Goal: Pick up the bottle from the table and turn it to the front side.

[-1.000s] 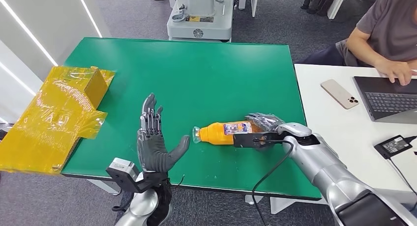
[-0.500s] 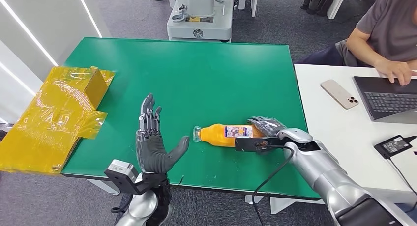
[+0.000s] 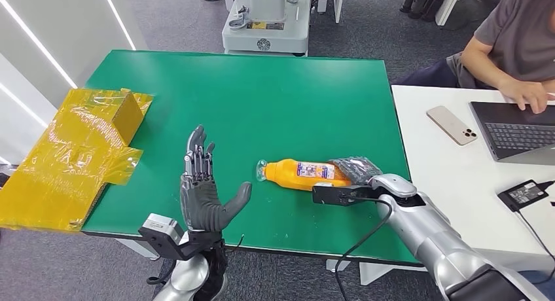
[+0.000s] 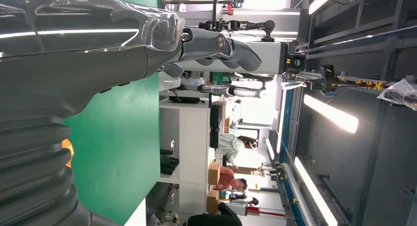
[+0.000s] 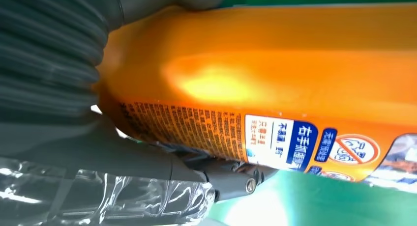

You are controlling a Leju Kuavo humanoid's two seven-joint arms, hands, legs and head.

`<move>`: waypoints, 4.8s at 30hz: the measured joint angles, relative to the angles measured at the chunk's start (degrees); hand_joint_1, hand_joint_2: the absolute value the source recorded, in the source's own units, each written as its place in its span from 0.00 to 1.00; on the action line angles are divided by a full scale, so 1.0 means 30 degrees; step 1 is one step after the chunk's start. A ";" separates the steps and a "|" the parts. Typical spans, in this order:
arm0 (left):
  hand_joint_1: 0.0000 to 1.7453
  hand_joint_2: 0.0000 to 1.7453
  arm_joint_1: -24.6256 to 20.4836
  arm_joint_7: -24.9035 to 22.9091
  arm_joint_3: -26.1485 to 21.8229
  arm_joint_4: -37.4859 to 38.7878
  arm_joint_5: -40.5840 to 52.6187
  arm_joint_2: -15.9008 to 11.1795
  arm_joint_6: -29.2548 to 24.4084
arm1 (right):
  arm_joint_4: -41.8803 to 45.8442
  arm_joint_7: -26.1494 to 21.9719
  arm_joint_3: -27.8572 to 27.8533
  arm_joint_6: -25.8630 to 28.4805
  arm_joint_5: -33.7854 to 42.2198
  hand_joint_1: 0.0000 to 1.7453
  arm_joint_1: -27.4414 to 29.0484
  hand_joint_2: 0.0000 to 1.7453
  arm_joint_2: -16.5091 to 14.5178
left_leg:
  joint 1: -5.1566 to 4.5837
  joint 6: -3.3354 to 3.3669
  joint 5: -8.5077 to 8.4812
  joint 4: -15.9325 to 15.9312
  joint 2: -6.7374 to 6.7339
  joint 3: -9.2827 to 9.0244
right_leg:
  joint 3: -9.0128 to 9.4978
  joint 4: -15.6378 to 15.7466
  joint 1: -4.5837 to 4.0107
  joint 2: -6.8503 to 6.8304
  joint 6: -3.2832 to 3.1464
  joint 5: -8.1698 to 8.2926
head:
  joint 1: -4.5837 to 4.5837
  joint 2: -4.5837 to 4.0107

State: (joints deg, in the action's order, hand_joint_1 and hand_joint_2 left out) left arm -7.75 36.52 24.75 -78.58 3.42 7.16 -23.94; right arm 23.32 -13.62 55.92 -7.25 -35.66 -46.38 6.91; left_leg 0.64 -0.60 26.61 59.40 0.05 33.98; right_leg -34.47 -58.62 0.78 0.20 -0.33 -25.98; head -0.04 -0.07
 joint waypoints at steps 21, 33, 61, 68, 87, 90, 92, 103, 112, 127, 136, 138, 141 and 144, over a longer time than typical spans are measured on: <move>0.00 1.00 0.0209 0.0233 0.0004 -0.0193 0.0016 -0.0069 -0.0029 | 0.2424 -0.0630 -0.3207 0.7482 -0.0219 1.00 0.1819 1.00 -0.0486 | 0.0002 0.0000 0.0000 -0.0006 0.0009 0.0030 | -0.0020 -0.0005 -0.0002 -0.0010 0.0000 -0.0003 | 0.0000 0.0000; 0.00 1.00 0.0144 0.0444 0.0009 -0.0211 -0.1002 -0.0031 -0.0139 | 0.7125 -0.3921 -0.7537 1.5079 0.1233 1.00 0.5118 1.00 -0.1641 | 0.0001 0.0002 0.0004 -0.0008 0.0007 0.0029 | -0.0029 -0.0001 -0.0003 -0.0008 0.0006 -0.0010 | -0.0002 0.0000; 0.00 1.00 -0.4058 -0.3364 0.1750 0.2446 -0.4812 0.0431 0.6140 | 1.2070 -0.8020 -0.9942 1.4389 0.1632 1.00 0.8638 1.00 -0.4666 | 0.0001 -0.0002 0.0000 -0.0013 -0.0009 0.0028 | -0.0040 -0.0007 -0.0002 0.0005 0.0001 -0.0008 | -0.0002 0.0000; 0.00 1.00 -0.4647 -0.3381 0.1840 0.2931 -0.4515 0.0638 0.6185 | 1.1356 -0.6999 -0.8613 1.2495 0.1386 1.00 0.8219 1.00 -0.4592 | 0.0001 -0.0003 0.0000 -0.0013 -0.0011 0.0030 | -0.0043 -0.0007 -0.0002 0.0007 0.0000 -0.0008 | 0.0000 0.0000; 0.00 1.00 -0.4870 -0.3151 0.1836 0.3885 -0.3368 0.0617 0.4637 | 1.0340 -0.6437 -0.7830 0.9612 0.0581 1.00 0.7744 1.00 -0.4408 | 0.0001 -0.0003 0.0000 -0.0015 -0.0011 0.0033 | -0.0043 -0.0007 -0.0002 0.0007 0.0000 -0.0008 | 0.0000 0.0000; 0.00 1.00 -0.4830 -0.3005 0.1832 0.3929 -0.3304 0.0552 0.4242 | 1.0203 -0.6486 -0.7708 0.8949 0.0539 1.00 0.7676 1.00 -0.4408 | 0.0001 -0.0003 0.0000 -0.0015 -0.0010 0.0034 | -0.0043 -0.0007 -0.0002 0.0006 0.0000 -0.0008 | 0.0000 0.0000; 0.00 1.00 -0.4779 -0.2982 0.1832 0.3934 -0.3288 0.0501 0.4109 | 1.0079 -0.6490 -0.7604 0.8666 0.0513 1.00 0.7609 1.00 -0.4408 | 0.0001 -0.0003 0.0000 -0.0015 -0.0010 0.0035 | -0.0042 -0.0007 -0.0002 0.0006 0.0000 -0.0008 | -0.0002 0.0000; 0.00 1.00 -0.4238 -0.2973 0.1825 0.3927 -0.3127 0.0288 0.3796 | 0.9202 -0.6229 -0.7155 0.7135 0.0089 1.00 0.7372 1.00 -0.4408 | 0.0000 -0.0003 0.0000 -0.0015 -0.0009 0.0037 | -0.0044 -0.0006 -0.0002 0.0005 0.0001 -0.0009 | 0.0000 0.0000; 0.00 1.00 -0.3873 -0.2998 0.1810 0.3927 -0.3115 0.0219 0.3634 | 0.8650 -0.5812 -0.6934 0.5353 -0.0078 1.00 0.7126 1.00 -0.4408 | 0.0001 -0.0003 0.0000 -0.0014 -0.0012 0.0035 | -0.0045 -0.0006 -0.0002 0.0007 0.0001 -0.0009 | 0.0000 0.0000; 0.00 1.00 -0.3561 -0.3038 0.1811 0.3927 -0.2721 0.0184 0.3124 | 0.8440 -0.5801 -0.6907 0.4375 -0.0286 1.00 0.7201 1.00 -0.4370 | 0.0001 -0.0003 0.0000 -0.0014 -0.0012 0.0035 | -0.0048 -0.0004 -0.0002 0.0008 0.0000 -0.0009 | 0.0000 0.0000; 1.00 1.00 -0.3445 -0.2960 0.1803 0.3927 -0.2776 0.0202 0.2626 | 0.8444 -0.5814 -0.6911 0.4246 -0.0401 1.00 0.7415 1.00 -0.4350 | 0.0000 -0.0003 0.0000 -0.0014 -0.0013 0.0036 | -0.0049 -0.0004 -0.0002 0.0008 0.0000 -0.0009 | 0.0000 0.0000; 1.00 1.00 -0.3392 -0.2885 0.1798 0.3927 -0.2927 0.0220 0.2623 | 0.8441 -0.5823 -0.6916 0.4250 -0.0425 1.00 0.7413 1.00 -0.4351 | 0.0000 -0.0003 0.0000 -0.0014 -0.0013 0.0037 | -0.0049 -0.0004 -0.0002 0.0008 0.0000 -0.0009 | 0.0000 0.0000; 1.00 1.00 -0.3340 -0.2770 0.1761 0.3927 -0.3094 0.0266 0.2608 | 0.8441 -0.5856 -0.6916 0.4255 -0.0456 1.00 0.7415 1.00 -0.4353 | 0.0000 -0.0003 0.0000 -0.0014 -0.0013 0.0036 | -0.0049 -0.0004 -0.0002 0.0008 0.0000 -0.0009 | -0.0002 0.0000; 1.00 1.00 -0.3337 -0.2694 0.1716 0.3927 -0.3162 0.0302 0.2601 | 0.8444 -0.5920 -0.6914 0.4261 -0.0465 1.00 0.7430 1.00 -0.4357 | 0.0000 -0.0003 0.0000 -0.0014 -0.0013 0.0035 | -0.0049 -0.0004 -0.0002 0.0008 0.0000 -0.0009 | 0.0000 0.0000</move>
State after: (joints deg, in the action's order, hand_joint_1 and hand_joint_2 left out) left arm -17.76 28.44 29.90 -66.79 -6.06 8.07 -16.14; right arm 48.65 -31.38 35.17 5.54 -37.06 -24.09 -6.16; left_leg 0.65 -0.61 26.61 59.36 0.01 34.09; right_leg -34.62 -58.63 0.77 0.22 -0.32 -26.01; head -0.04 -0.07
